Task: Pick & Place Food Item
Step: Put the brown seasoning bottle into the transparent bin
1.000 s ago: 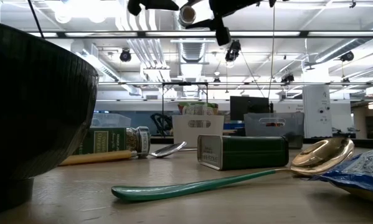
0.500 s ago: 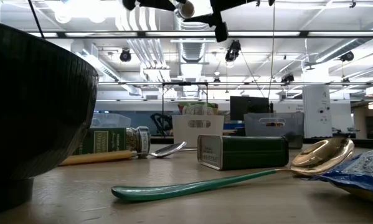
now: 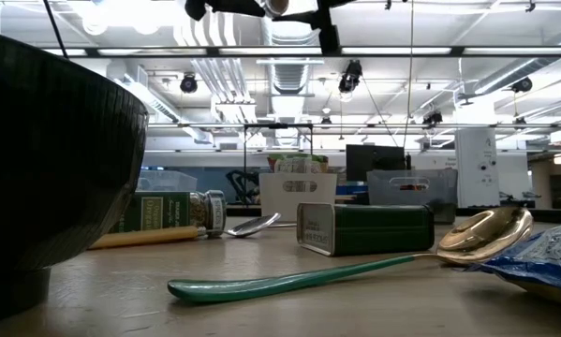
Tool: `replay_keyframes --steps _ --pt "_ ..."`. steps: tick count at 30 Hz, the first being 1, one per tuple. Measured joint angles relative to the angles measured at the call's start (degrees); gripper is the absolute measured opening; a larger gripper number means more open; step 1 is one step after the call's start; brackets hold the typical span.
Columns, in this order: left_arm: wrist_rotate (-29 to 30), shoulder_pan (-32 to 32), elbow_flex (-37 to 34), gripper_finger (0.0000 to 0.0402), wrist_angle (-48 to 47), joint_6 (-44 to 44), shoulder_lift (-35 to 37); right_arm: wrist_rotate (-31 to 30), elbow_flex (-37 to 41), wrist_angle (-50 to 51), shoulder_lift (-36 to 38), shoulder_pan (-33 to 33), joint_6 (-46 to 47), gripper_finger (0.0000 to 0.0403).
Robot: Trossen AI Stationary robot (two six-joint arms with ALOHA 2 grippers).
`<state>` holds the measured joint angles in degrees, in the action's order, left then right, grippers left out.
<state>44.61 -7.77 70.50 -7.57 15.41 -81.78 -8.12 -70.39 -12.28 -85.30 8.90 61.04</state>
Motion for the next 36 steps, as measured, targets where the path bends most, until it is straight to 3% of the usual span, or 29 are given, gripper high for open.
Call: replay_keyframes --steps 9,14,25,36 --pt "-2.5 -0.4 -0.1 0.0354 -2.8 -5.4 0.2 17.2 -0.6 7.7 0.5 0.4 -3.4 0.0182" --pt "-16.3 -0.4 0.5 0.0396 -2.6 -11.2 0.3 27.2 -1.3 13.0 0.5 0.5 -6.0 0.0182" --pt "-34.6 -0.8 0.7 0.0351 -1.9 -27.1 0.5 45.5 -3.5 19.8 0.5 0.3 -8.9 0.0182" --pt "-40.8 -0.9 0.9 0.0320 2.2 -28.1 0.9 47.0 -3.5 22.1 -0.2 -0.8 -8.3 0.0182"
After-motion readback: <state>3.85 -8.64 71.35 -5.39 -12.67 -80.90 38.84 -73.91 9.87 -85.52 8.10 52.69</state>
